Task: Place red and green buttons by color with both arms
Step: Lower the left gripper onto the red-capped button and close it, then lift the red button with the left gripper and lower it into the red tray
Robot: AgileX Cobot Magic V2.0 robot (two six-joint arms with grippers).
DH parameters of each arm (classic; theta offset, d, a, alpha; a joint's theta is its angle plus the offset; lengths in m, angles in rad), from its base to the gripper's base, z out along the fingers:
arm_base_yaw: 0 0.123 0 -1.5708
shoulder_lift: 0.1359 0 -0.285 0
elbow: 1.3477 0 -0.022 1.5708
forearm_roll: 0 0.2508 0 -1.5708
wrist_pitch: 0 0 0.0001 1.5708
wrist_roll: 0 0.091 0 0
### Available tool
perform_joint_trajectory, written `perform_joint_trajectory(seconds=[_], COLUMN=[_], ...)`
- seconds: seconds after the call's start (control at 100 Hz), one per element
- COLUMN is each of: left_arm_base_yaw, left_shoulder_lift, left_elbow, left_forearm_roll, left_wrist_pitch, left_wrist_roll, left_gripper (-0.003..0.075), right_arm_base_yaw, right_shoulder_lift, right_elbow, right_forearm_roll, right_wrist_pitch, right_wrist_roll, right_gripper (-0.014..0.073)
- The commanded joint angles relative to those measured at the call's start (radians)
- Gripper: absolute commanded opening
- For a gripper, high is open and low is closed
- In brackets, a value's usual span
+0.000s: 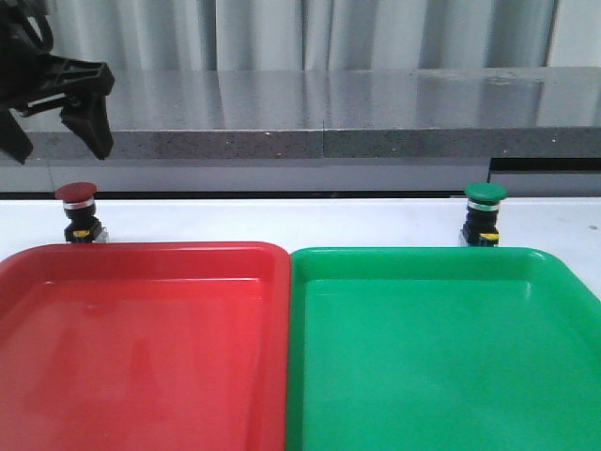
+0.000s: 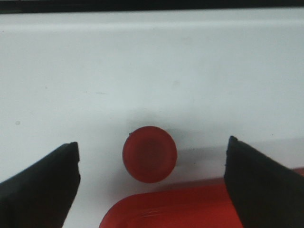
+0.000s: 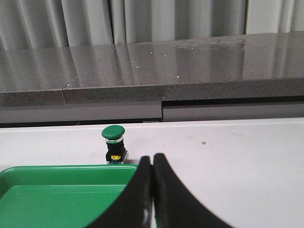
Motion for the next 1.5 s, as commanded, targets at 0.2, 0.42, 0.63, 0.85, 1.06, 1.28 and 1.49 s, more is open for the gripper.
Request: perform_joint_trajectory(seconds=[0.2, 0.42, 0.63, 0.85, 1.06, 1.28, 1.49], left_arm_base_yaw=[-0.005, -0.005, -0.005, -0.005, -0.005, -0.011, -0.044], left_shoulder_lift=[0.058, 0.105, 0.106, 0.106, 0.085, -0.029, -0.138], left_elbow=[-0.067, -0.067, -0.067, -0.067, -0.067, -0.067, -0.06], left_forearm_roll=[-0.003, -0.003, -0.003, -0.003, -0.003, -0.005, -0.019], left_wrist_pitch=[-0.054, -0.054, -0.055, -0.055, -0.051, -0.013, 0.046], left_wrist_roll=[0.0, 0.0, 0.0, 0.0, 0.0, 0.0, -0.009], left_gripper=[0.0585, 0.0585, 0.0531, 0.0293, 0.0134, 0.0115, 0.0115], right_arm_base_yaw=[0.0, 0.0, 0.0, 0.0, 0.0, 0.0, 0.0], right_shoulder_lift=[-0.022, -0.022, -0.022, -0.022, -0.022, -0.022, -0.022], right_elbow=[-0.015, -0.015, -0.015, -0.015, -0.015, -0.015, -0.015], right_forearm_roll=[-0.01, -0.01, -0.01, -0.01, -0.01, -0.01, -0.01], right_wrist_pitch=[-0.083, -0.083, -0.083, -0.083, -0.083, -0.083, -0.083], right_wrist_roll=[-0.002, -0.002, -0.002, -0.002, -0.002, -0.002, -0.002], right_gripper=[-0.0067, -0.0067, -0.0067, -0.0067, -0.0067, -0.0067, -0.0067])
